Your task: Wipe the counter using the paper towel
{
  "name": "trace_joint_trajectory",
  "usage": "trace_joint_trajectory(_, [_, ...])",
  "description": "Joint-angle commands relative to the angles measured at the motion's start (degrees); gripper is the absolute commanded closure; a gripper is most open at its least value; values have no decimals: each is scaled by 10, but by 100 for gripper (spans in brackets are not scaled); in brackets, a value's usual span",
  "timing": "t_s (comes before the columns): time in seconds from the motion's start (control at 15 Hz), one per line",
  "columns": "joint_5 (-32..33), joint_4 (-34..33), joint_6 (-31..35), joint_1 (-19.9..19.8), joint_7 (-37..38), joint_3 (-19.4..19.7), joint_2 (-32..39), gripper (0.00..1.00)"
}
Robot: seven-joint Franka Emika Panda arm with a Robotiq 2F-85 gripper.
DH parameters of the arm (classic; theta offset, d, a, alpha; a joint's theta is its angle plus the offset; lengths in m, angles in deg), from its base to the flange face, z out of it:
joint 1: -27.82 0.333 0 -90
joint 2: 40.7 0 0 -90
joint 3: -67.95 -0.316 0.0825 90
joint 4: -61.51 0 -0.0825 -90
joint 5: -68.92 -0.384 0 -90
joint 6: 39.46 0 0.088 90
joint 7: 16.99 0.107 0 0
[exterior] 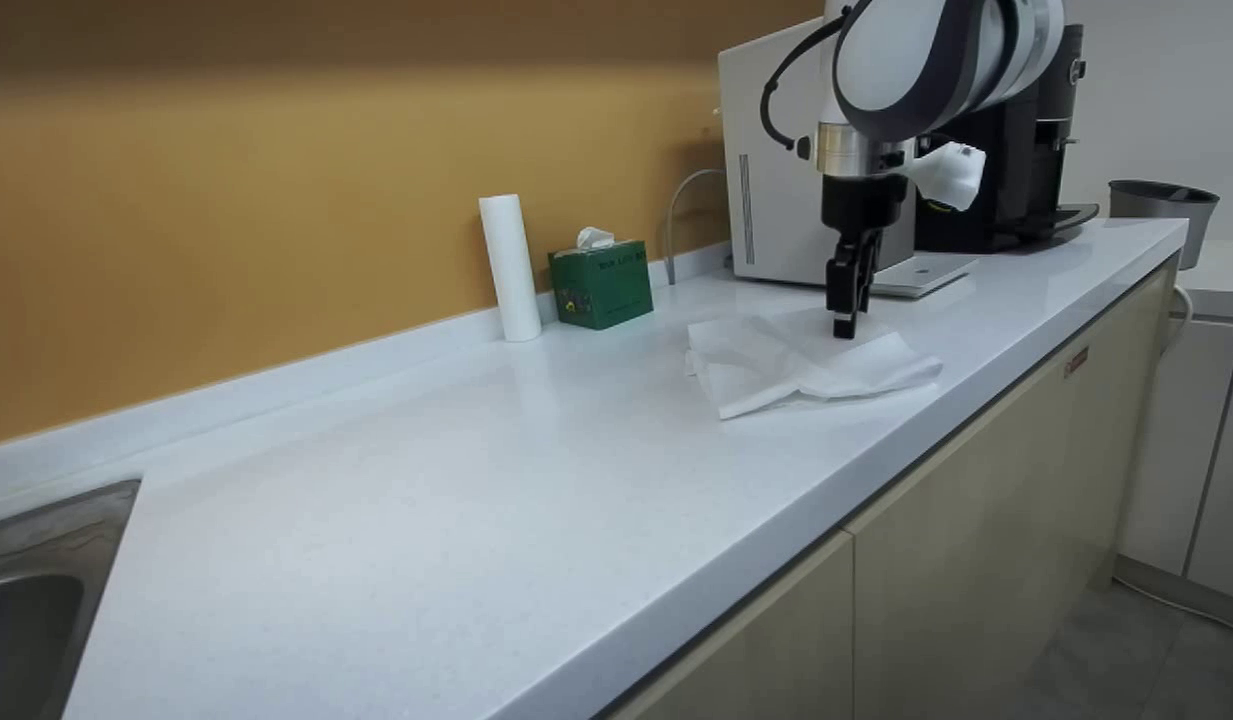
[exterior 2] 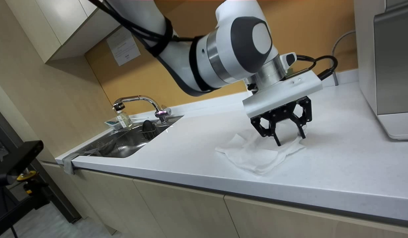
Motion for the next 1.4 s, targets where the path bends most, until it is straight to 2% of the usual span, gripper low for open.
trace_joint_trajectory(0.0, [22,-9,-4,4,28,-2,1,69])
trace_joint_trajectory(0.2, [39,-1,-7,13,30,-3,-6,89])
trace_joint_trajectory(0.33, [65,-2,-5,26,62,11,-4,99])
trace_joint_trajectory(0.47, [95,-4,0,37,107,31,-4,100])
trace_joint_trajectory(0.8, [194,-10,21,58,256,122,-8,100])
trace_joint_trajectory(1.07, [261,-22,3,73,371,185,-3,100])
trace_joint_trajectory(1.33, [284,-24,-37,85,427,180,0,100])
